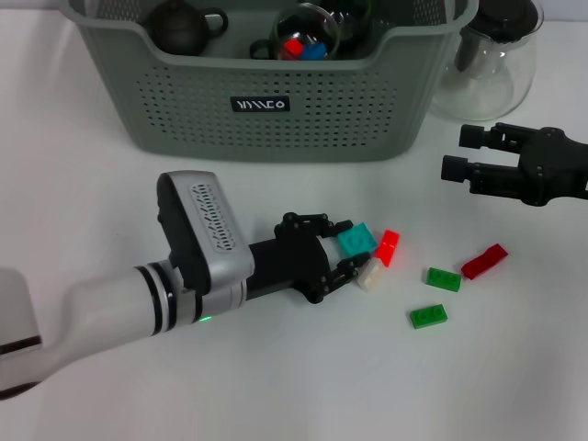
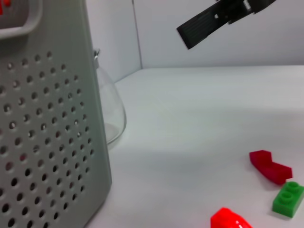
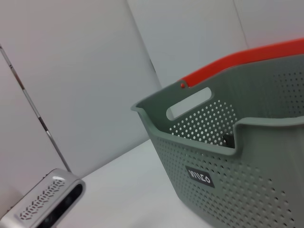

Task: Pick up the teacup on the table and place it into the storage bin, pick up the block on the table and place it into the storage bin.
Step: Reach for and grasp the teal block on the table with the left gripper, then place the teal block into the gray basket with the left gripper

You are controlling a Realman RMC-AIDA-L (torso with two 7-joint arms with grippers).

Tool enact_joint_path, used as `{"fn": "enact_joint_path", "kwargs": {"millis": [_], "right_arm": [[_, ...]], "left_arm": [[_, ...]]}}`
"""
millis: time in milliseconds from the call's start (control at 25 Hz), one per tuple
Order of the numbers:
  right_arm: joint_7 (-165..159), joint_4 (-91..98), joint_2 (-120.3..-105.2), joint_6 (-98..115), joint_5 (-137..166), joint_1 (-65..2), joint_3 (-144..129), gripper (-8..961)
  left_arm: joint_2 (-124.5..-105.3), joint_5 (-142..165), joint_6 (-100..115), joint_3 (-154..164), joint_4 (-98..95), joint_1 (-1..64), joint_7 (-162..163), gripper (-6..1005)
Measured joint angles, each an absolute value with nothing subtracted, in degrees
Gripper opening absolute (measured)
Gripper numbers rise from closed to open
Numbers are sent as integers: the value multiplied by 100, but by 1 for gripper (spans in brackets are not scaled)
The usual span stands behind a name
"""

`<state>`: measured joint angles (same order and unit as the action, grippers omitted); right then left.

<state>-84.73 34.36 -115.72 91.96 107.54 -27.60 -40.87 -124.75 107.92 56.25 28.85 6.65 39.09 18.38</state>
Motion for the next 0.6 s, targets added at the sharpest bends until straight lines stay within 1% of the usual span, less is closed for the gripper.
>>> {"fn": "enact_joint_path", "kwargs": {"millis": [120, 240, 440, 520, 600], "right_arm": [[-8473, 3436, -11567, 9200, 10756, -2753, -4086, 794], [-8473, 3436, -11566, 9195, 10757, -2746, -4087, 794], [-8472, 3442, -11566, 9172, 10758, -2737, -4087, 794], [-8473, 3457, -11566, 9159, 10758, -2736, -4087, 794], [-8462, 3466, -11575, 9156, 10758, -2736, -4088, 794]], "left_arm": [[-12440, 10801, 6100, 2905, 513, 3719, 1898, 404], [-12405, 10857, 7025, 3058, -77, 3344, 2504, 405], [-12387, 10959, 9304, 3269, -2379, 2370, 4641, 404], [-12365, 10870, 10030, 3115, -3078, 2204, 5319, 404], [-12280, 10704, 10720, 2822, -3705, 2194, 6257, 404]]}}
